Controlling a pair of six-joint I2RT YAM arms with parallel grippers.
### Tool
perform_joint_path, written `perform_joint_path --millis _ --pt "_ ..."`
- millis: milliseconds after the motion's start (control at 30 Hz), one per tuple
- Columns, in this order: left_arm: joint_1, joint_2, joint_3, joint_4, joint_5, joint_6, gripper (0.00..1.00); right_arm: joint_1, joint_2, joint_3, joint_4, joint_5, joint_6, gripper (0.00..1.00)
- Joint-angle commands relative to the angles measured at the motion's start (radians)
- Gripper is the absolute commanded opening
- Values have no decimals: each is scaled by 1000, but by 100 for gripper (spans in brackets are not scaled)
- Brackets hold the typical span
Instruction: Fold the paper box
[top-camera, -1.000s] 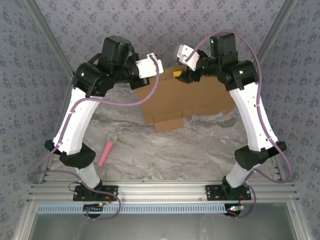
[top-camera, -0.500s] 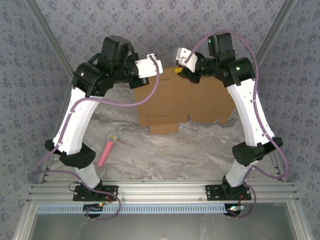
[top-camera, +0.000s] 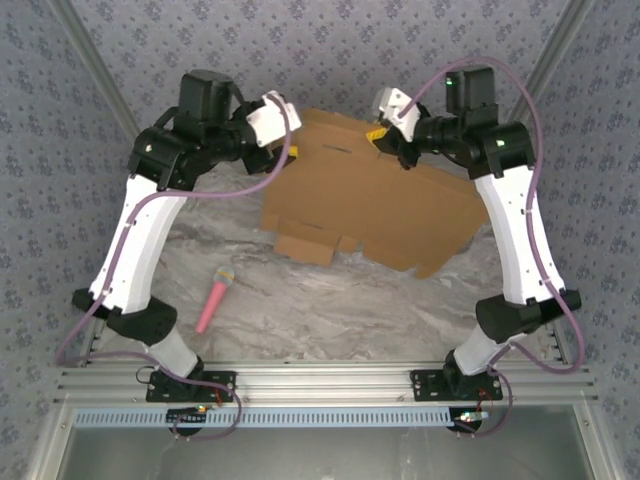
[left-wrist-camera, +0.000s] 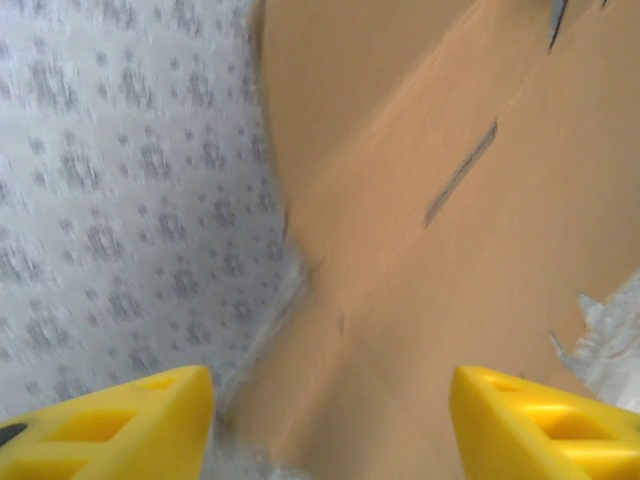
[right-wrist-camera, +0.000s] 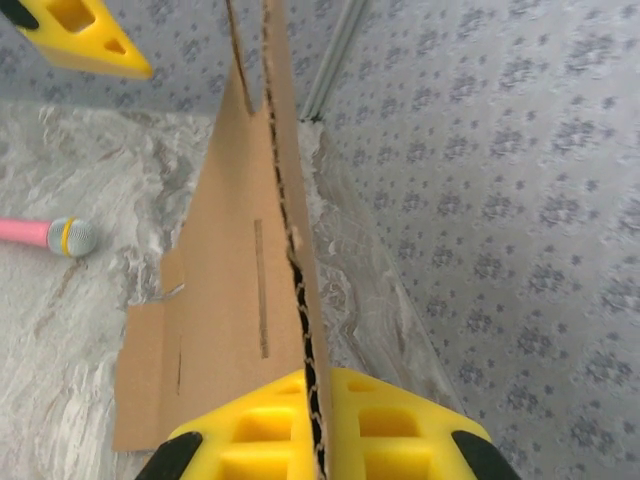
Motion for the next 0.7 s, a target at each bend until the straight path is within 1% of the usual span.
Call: perform_joint_path --millis 0,33,100,167,200,300,433,500,567,600,667 --pt "81 -135 -181 206 158 -133 72 -62 -68 -26 90 -137 118 0" --pt "121 -169 -243 263 207 -171 76 -76 -79 -39 101 -153 132 0" --pt "190 -203 -336 364 289 -235 80 -91 -93 -55 118 -164 154 0" --pt "222 -199 -374 416 335 -267 83 -105 -102 -61 127 -184 173 0" --pt "236 -181 -369 414 379 -275 83 -112 -104 -62 131 -193 184 0" --pt "245 -128 -356 422 420 -282 83 -135 -114 -73 142 -234 204 0" --pt "252 -75 -335 403 551 -276 83 -157 -139 -123 217 -250 261 0" --pt "253 -70 -355 434 588 -288 83 -161 -144 -134 237 -267 277 0" --pt "255 -61 -368 461 618 -301 80 -164 -146 -144 251 -277 292 0" --pt "257 -54 -365 458 632 -302 77 -164 -150 -149 259 -277 297 0" --pt "263 -40 -357 448 653 -305 67 -166 -158 -166 276 -278 308 0"
